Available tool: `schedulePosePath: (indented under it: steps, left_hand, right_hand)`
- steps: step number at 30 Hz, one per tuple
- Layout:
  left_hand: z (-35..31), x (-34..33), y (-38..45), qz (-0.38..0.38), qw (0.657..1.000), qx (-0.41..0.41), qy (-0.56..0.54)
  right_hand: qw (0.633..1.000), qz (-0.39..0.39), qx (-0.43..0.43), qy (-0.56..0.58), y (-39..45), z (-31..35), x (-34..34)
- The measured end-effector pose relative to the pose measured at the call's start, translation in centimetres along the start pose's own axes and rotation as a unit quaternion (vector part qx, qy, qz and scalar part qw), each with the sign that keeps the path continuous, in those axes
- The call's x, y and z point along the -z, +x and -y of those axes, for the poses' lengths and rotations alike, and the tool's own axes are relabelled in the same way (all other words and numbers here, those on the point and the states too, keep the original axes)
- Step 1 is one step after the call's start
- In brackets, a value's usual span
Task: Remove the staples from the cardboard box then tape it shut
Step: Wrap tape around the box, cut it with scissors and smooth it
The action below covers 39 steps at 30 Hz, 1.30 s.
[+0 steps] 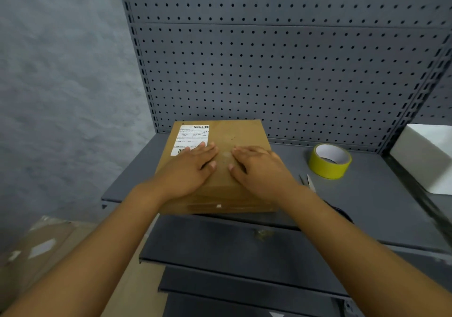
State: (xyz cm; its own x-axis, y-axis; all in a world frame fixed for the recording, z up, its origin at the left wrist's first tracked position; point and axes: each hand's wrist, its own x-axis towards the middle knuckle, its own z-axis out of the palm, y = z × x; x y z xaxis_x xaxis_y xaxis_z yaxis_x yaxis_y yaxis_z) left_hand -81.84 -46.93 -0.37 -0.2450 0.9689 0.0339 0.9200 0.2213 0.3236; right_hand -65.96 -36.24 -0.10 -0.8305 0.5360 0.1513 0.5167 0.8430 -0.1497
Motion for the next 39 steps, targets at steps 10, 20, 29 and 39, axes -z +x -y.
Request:
schedulePosePath:
  steps: [10, 20, 29, 39]
  left_hand:
    - [1.1, -0.3, 0.8, -0.005, 0.999, -0.031, -0.012]
    - [0.9, -0.5, 0.2, -0.057, 0.996, -0.074, 0.011]
    - [1.2, -0.5, 0.2, -0.045, 0.995, -0.090, 0.019]
    - [1.0, -0.5, 0.1, -0.045, 0.995, -0.088, 0.028]
  right_hand:
    - [0.998, 0.053, -0.008, 0.018, -0.3, 1.4, 0.3]
    - [0.996, -0.010, -0.089, 0.027, -0.7, 1.4, 0.0]
    - [0.989, -0.055, -0.132, -0.022, -0.7, 0.8, 1.3]
    - [0.997, 0.005, -0.077, -0.002, -0.1, 2.5, -0.1]
